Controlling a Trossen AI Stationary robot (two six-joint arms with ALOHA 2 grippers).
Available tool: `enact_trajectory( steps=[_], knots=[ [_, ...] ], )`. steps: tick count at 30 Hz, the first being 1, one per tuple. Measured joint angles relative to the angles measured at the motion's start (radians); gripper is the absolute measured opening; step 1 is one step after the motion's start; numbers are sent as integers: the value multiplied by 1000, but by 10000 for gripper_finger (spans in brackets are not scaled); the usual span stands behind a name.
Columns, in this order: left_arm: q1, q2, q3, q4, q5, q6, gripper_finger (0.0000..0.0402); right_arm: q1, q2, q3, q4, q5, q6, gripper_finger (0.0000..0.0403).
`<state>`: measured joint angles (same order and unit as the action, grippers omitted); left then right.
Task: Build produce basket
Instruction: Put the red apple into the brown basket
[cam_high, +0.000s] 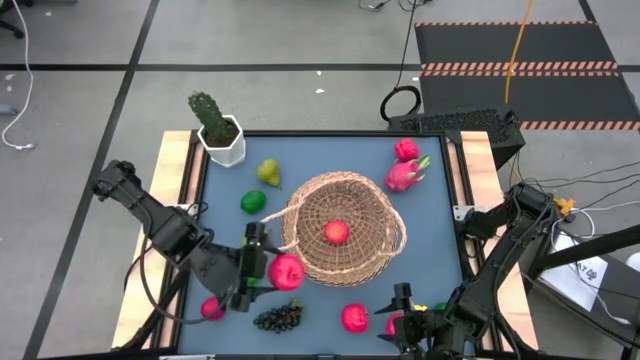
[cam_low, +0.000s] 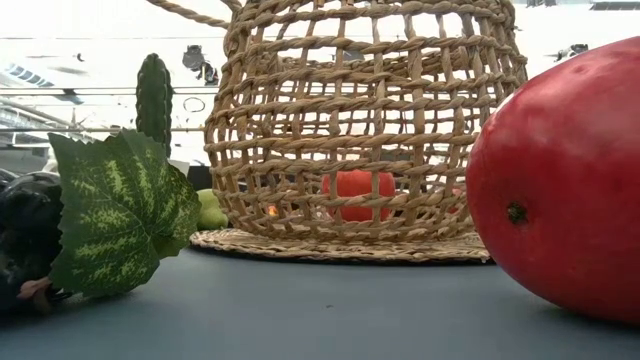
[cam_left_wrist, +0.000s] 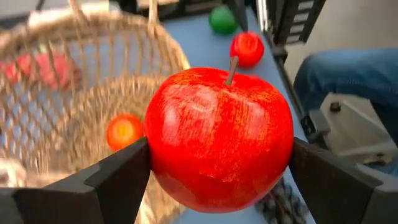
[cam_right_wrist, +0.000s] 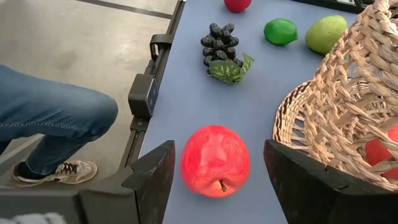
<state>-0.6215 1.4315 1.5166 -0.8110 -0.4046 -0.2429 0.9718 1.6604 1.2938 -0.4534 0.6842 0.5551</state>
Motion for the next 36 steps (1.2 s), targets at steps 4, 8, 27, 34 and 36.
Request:
enact_trajectory(
  steps=[4, 8, 27, 34, 36],
  knots=[
    [41, 0, 0, 74, -15, 70, 353, 0, 0, 0, 2, 0, 3, 240],
    [78, 0, 0, 130, -57, 127, 353, 1, -25, 0, 26, -2, 26, 240],
    [234, 12, -6, 356, -96, 240, 353, 4, -356, 0, 73, 315, -217, 208],
    [260, 45, -7, 410, -95, 259, 353, 4, -406, 0, 65, 394, -372, 186],
    [261, 64, -7, 408, -95, 248, 353, 3, -405, 0, 65, 448, -422, 182]
  ],
)
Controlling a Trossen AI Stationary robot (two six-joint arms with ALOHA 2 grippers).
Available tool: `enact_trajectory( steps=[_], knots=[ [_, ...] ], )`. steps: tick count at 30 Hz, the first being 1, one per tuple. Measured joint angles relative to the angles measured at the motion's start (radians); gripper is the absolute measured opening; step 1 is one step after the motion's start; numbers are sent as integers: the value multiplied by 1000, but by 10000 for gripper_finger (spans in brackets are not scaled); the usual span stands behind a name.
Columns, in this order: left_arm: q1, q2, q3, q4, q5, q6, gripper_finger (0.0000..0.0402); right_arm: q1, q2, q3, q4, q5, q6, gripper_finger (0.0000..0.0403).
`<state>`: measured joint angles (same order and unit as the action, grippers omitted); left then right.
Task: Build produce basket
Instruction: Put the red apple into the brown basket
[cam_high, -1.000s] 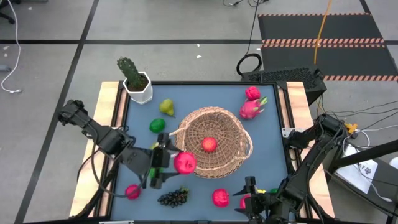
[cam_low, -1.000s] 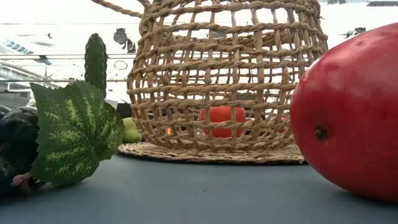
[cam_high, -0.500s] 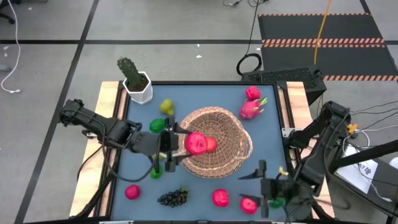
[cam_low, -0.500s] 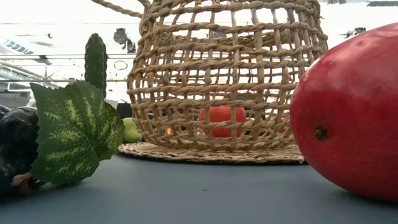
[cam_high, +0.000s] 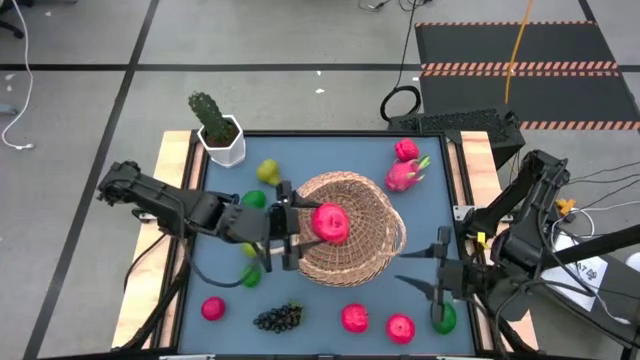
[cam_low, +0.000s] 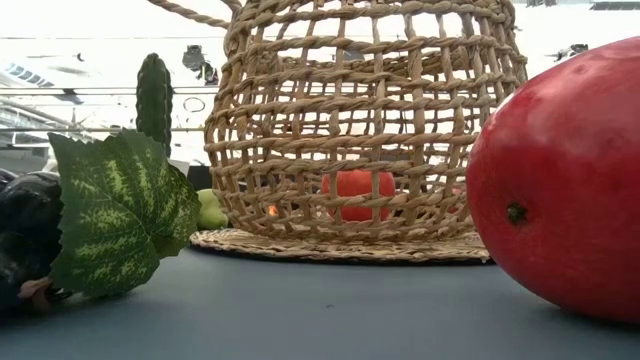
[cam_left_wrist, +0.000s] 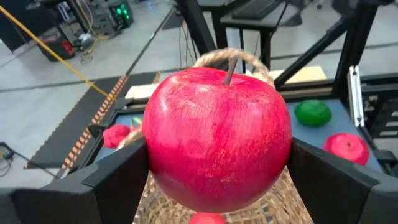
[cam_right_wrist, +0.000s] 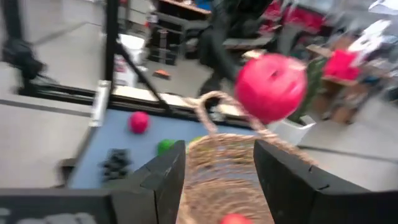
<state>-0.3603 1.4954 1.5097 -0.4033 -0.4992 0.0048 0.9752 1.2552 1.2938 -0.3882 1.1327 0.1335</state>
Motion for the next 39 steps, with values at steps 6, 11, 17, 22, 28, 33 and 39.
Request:
enact_trajectory(
  steps=[6, 11, 17, 22, 28, 33, 39],
  knots=[
    [3, 81, 0, 26, -8, -12, 353, 0, 0, 0, -30, 24, -68, 172],
    [15, 158, 0, 67, -8, -13, 353, 0, -2, 0, -53, 24, -71, 171],
    [39, 212, 0, 52, -8, -17, 353, 0, -2, 0, -61, 24, -71, 171],
    [60, 220, 0, 13, -1, -55, 353, 0, -2, 0, -66, 24, -75, 171],
    [78, 220, 0, -33, 23, -172, 354, 0, -2, 0, -70, 24, -97, 171],
    [85, 243, -1, -56, 26, -217, 353, 0, -2, 0, -70, 24, -116, 171],
    [110, 301, 0, -47, 83, -206, 353, 0, -2, 0, -70, 24, -123, 171]
  ],
)
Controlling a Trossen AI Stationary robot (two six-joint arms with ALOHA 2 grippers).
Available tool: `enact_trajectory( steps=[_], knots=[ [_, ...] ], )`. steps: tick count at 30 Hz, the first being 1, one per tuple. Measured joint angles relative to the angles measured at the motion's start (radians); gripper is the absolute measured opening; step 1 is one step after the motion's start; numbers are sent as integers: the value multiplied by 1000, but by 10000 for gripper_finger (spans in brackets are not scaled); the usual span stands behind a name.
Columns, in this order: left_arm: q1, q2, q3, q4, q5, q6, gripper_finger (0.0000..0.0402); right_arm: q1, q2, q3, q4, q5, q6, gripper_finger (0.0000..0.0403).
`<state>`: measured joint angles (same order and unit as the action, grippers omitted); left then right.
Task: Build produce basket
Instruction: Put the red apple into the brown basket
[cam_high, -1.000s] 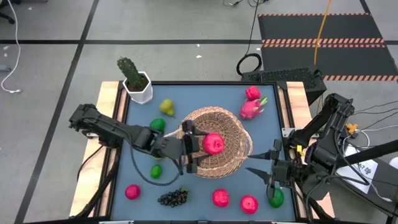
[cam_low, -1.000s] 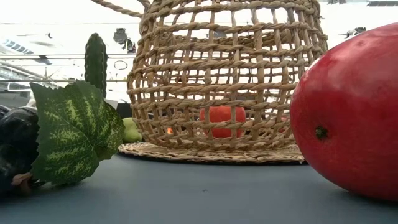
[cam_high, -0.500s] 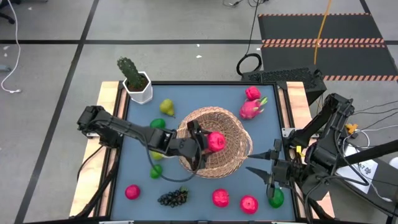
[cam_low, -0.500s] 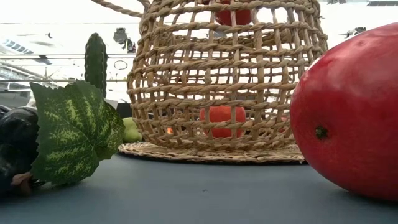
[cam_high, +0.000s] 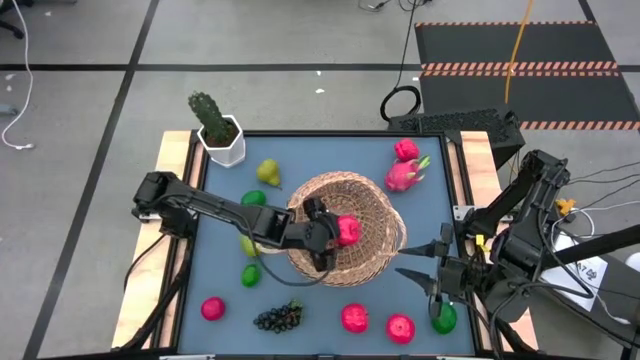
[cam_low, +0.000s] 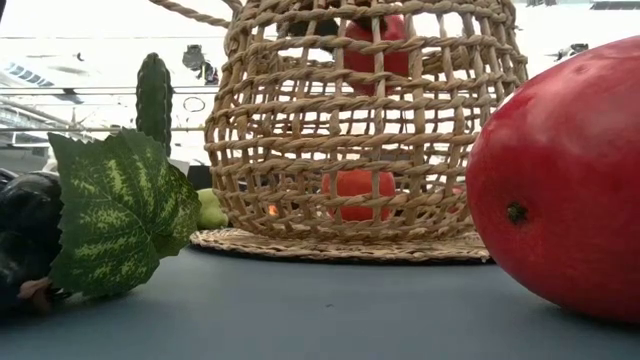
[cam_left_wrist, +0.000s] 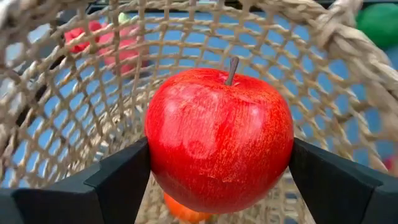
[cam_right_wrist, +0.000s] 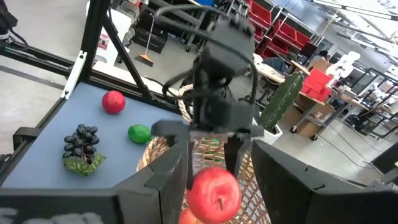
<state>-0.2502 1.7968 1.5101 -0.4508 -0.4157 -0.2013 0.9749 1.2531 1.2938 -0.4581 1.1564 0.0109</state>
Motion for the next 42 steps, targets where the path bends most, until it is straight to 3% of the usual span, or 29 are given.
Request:
enact_trajectory(
  steps=[10, 21, 35, 42],
  knots=[
    [57, 42, 0, -25, 60, -48, 353, 0, 0, 0, -3, 0, 0, 171],
    [63, 49, 1, -15, 126, 23, 354, 0, 0, 0, -5, 0, -1, 171],
    [63, 49, 1, -16, 119, 42, 354, 0, 0, 0, -3, 0, 2, 171],
    [59, 49, 0, 4, 119, 49, 392, 0, 0, 0, -3, 0, 3, 171]
  ],
)
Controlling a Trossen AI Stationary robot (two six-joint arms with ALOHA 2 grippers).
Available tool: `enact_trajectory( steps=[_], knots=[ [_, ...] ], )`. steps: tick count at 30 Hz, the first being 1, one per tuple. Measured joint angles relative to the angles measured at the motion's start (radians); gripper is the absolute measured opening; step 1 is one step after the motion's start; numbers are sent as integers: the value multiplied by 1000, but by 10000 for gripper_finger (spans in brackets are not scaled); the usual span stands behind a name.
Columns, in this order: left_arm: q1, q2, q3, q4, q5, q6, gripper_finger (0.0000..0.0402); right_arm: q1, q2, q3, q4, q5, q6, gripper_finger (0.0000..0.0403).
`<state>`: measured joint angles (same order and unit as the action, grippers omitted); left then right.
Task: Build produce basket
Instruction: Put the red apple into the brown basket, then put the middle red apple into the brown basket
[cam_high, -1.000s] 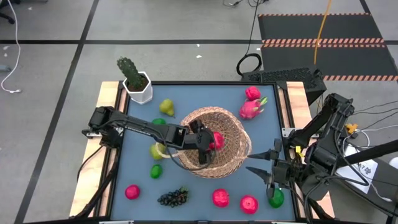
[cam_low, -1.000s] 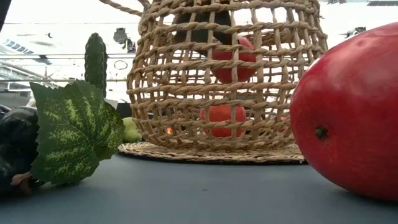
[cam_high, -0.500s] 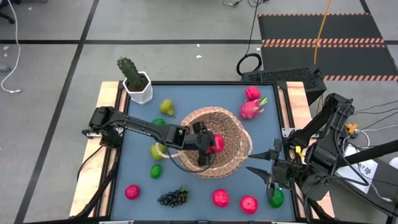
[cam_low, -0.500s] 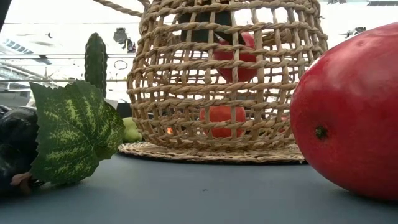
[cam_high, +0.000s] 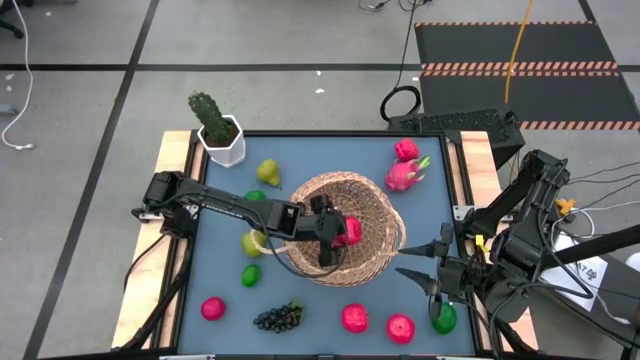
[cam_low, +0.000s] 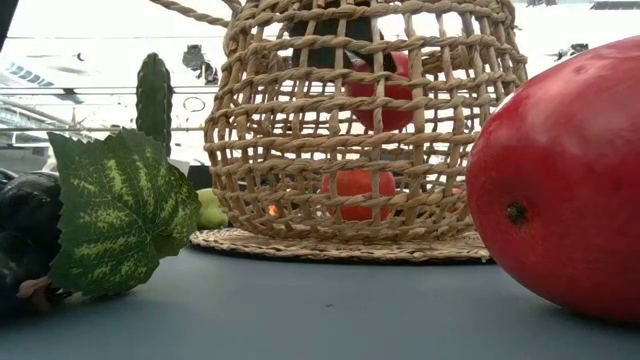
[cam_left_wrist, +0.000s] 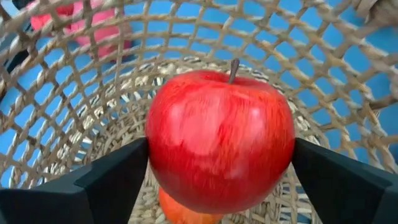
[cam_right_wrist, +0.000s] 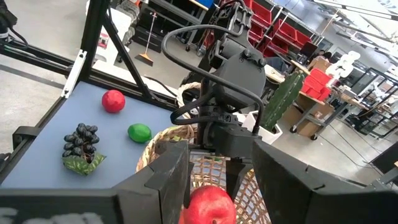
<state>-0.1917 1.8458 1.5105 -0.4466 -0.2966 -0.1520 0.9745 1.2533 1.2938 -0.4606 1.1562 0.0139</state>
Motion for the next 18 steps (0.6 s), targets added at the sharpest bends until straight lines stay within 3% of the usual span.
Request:
enact_trajectory(
  steps=[11, 18],
  knots=[
    [-7, -2, 0, 49, 16, 19, 385, 0, 0, 0, 6, 0, 0, 171],
    [-39, -67, 0, 55, -16, 28, 385, 0, 0, 0, 8, 0, 0, 171]
  ],
)
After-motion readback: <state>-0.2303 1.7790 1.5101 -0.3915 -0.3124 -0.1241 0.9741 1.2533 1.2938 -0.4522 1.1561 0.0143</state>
